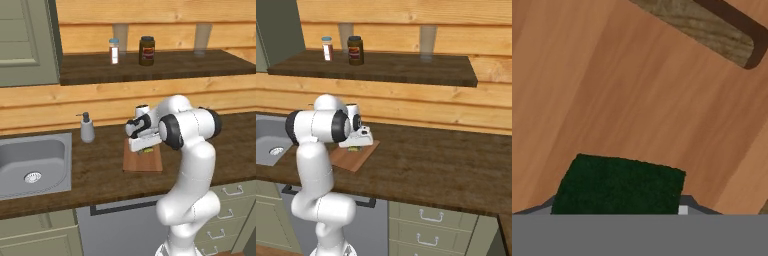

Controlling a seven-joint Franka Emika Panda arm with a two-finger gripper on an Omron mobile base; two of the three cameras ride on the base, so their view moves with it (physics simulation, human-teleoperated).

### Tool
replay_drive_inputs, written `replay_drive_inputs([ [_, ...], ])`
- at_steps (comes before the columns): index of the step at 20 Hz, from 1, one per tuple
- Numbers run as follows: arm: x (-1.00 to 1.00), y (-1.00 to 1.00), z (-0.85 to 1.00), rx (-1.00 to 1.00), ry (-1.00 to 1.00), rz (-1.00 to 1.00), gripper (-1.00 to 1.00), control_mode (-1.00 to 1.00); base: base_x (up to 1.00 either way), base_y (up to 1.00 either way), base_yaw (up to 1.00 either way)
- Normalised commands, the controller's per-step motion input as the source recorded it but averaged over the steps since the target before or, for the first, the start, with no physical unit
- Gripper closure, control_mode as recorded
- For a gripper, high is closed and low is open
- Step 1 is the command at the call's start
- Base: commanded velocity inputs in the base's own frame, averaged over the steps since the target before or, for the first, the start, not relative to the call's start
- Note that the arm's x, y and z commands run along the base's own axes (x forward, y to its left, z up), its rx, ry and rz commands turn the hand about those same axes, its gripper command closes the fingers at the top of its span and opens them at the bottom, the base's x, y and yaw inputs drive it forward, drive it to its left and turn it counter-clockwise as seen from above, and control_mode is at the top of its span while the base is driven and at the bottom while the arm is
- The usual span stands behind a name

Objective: Pick up the sponge from the counter and clean the cutting board by briefly scrubbing or pressing down on the cutting board. Once finished, release the sponge.

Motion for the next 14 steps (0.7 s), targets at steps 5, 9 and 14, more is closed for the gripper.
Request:
replay_drive_inputs([
  [5,-0.07,0.04,-0.29,0.0,-0.19,-0.05,1.0,-1.0,0.0,0.0,0.0],
  [9,-0.23,0.01,-0.28,0.0,-0.18,-0.07,1.0,-1.0,0.0,0.0,0.0],
  [14,-0.97,0.0,-0.12,0.05,-0.09,-0.11,1.0,-1.0,0.0,0.0,0.0],
])
